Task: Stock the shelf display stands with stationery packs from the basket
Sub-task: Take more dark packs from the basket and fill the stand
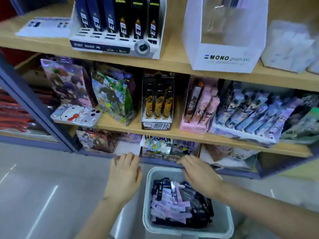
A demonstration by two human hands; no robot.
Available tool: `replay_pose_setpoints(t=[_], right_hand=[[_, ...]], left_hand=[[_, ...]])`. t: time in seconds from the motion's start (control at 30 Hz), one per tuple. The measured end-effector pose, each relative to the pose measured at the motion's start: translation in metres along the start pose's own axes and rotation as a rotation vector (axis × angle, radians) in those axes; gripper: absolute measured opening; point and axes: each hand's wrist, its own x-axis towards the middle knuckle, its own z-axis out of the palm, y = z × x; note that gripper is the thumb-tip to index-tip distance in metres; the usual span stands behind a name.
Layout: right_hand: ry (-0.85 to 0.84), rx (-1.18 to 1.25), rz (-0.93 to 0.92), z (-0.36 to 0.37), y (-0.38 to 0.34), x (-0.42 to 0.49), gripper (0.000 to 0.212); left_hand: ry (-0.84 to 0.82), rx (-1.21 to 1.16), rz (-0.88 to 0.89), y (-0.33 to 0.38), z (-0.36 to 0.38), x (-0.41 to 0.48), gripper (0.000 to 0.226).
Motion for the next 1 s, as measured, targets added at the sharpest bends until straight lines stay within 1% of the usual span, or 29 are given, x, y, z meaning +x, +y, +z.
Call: replay_pose_setpoints(t=[0.03,0.1,0.13,0.2,0.23,0.27,0.37,0.47,0.53,0.6,0.63,0.7,0.73,0.8,0.87,0.93,1.0], right_hand=[[-0.086,0.074,0.034,0.019,0.003,-0.008,0.037],[-0.285,0.177,0.138,0.06,0.006,-0.024,0.044],[-0.355,0.221,0.174,0.078,0.006,-0.028,0.046],[-0.429,0.313,0.231,0.112,0.005,-0.034,0.048],[-0.456,0.349,0.252,0.125,0.003,-0.036,0.051],[-0.471,0.381,0.277,0.138,0.001,-0.036,0.054],[-0.485,0.547,0.387,0.167,-0.008,-0.027,0.046],[-0.399,0.671,0.519,0.189,-0.014,-0.009,0.041],[-0.336,0.623,0.566,0.197,-0.018,0.005,0.035],[-0.321,0.541,0.601,0.197,-0.022,0.019,0.038],[-0.342,0.546,0.627,0.199,-0.023,0.025,0.041],[-0.364,0.635,0.711,0.202,-0.025,0.032,0.041],[-0.347,0.701,0.768,0.202,-0.024,0.034,0.042],[-0.311,0.861,0.884,0.202,-0.022,0.037,0.05],[-0.286,0.968,0.97,0.202,-0.019,0.042,0.055],[-0.293,1.071,1.039,0.202,-0.018,0.047,0.048],[-0.319,1.21,1.111,0.205,-0.018,0.048,0.028]], left_hand=[[-0.059,-0.026,-0.023,0.0,0.015,-0.007,0.024],[-0.208,-0.09,-0.078,0.002,0.042,-0.02,0.026],[-0.288,-0.114,-0.112,0.003,0.055,-0.026,0.03],[-0.429,-0.214,-0.219,0.005,0.08,-0.037,0.048],[-0.474,-0.277,-0.287,0.006,0.091,-0.041,0.056],[-0.523,-0.35,-0.366,0.008,0.099,-0.044,0.056],[-0.512,-0.547,-0.51,0.016,0.122,-0.055,0.041],[-0.477,-0.653,-0.64,0.028,0.131,-0.059,0.029],[-0.454,-0.679,-0.683,0.033,0.135,-0.061,0.02],[-0.433,-0.692,-0.712,0.037,0.138,-0.062,0.012],[-0.425,-0.694,-0.721,0.038,0.14,-0.064,0.01],[-0.427,-0.689,-0.731,0.038,0.14,-0.066,0.007],[-0.435,-0.686,-0.732,0.038,0.139,-0.066,0.007],[-0.449,-0.682,-0.733,0.04,0.136,-0.065,0.009],[-0.446,-0.682,-0.726,0.041,0.135,-0.065,0.012],[-0.431,-0.695,-0.726,0.042,0.134,-0.065,0.011],[-0.422,-0.707,-0.72,0.042,0.133,-0.064,0.012]])
